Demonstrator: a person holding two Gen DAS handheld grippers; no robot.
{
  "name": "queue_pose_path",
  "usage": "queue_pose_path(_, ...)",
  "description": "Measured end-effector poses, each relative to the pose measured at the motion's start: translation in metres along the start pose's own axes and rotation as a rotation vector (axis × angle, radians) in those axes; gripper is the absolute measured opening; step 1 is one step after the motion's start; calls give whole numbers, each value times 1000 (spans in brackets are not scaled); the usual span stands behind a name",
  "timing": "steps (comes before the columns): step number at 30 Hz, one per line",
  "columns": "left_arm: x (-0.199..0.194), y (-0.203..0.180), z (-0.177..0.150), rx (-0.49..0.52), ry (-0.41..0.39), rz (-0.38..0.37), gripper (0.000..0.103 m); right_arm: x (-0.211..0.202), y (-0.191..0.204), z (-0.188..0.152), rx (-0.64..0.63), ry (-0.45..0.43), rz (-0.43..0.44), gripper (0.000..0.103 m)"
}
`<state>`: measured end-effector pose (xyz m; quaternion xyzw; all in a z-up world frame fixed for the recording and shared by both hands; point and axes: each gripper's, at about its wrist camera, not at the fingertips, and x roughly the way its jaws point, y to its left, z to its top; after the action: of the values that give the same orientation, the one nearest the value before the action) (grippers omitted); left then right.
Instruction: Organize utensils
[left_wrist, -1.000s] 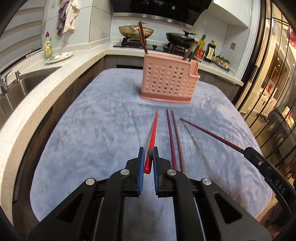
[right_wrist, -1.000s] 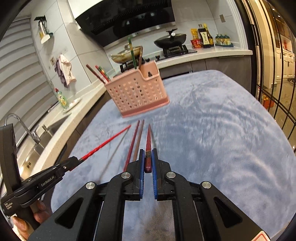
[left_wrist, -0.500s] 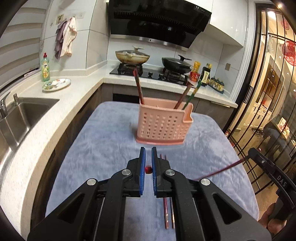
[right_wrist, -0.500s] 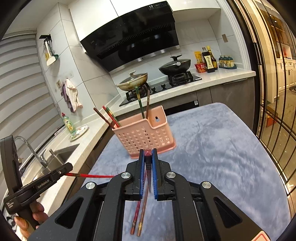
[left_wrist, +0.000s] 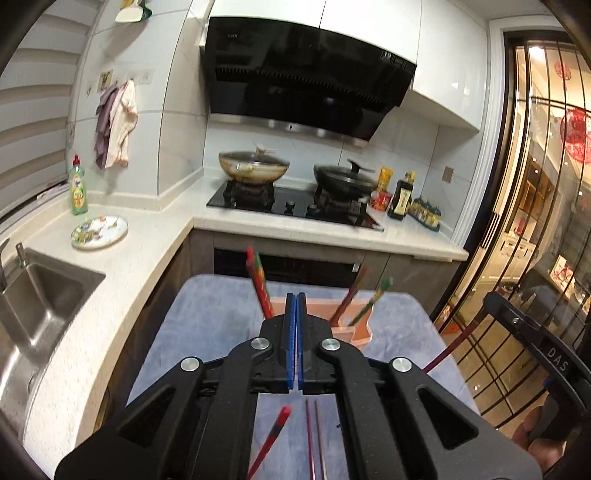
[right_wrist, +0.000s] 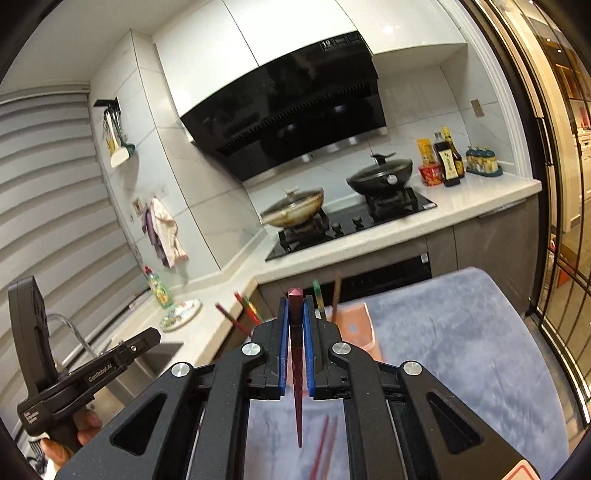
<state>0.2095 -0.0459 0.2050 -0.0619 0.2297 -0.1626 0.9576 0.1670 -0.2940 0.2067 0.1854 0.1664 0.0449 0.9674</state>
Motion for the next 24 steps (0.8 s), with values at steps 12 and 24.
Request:
queue_pose_path(12, 19, 7, 8, 47, 26, 17, 1, 7, 1, 12, -39, -31, -15, 7)
queue_pose_path(24, 79, 41, -152, 79, 369, 71, 42, -38, -56, -48, -18, 48, -139, 7)
